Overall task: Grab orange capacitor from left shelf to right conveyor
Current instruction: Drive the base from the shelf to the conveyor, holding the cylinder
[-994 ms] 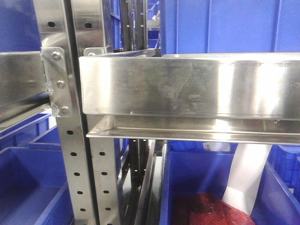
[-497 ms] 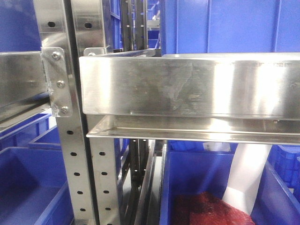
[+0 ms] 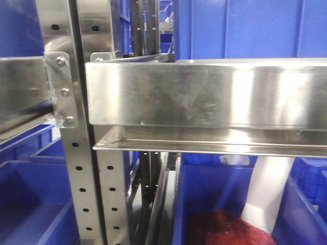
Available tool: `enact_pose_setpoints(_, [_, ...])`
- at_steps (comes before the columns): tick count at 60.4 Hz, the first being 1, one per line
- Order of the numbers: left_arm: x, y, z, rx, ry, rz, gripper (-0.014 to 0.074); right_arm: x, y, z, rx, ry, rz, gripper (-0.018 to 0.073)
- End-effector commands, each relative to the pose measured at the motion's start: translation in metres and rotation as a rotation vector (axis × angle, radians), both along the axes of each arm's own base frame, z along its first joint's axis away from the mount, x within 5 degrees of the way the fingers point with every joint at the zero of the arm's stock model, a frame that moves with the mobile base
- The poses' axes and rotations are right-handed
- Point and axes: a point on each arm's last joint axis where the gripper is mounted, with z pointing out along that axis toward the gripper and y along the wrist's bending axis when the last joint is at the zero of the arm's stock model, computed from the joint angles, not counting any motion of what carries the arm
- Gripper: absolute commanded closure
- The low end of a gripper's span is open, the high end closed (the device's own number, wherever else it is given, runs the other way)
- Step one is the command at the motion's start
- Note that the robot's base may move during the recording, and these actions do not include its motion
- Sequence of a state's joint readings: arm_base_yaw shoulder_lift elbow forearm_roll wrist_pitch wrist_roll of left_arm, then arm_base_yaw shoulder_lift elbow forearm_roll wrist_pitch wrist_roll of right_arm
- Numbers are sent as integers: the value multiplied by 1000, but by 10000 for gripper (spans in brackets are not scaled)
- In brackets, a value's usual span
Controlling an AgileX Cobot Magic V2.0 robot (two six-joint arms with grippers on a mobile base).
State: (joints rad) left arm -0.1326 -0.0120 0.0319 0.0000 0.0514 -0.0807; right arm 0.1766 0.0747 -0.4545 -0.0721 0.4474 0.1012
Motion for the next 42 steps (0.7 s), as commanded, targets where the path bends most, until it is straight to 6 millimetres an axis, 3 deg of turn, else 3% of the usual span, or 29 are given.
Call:
enact_pose_setpoints(1, [-2,0,11,-17,-113,-5,701,-2,0,16,0,-105,-6,361])
enact_pose_setpoints(42, [-2,2,11,-14,-113,38,701,-2,0,16,0,-105,-6,361])
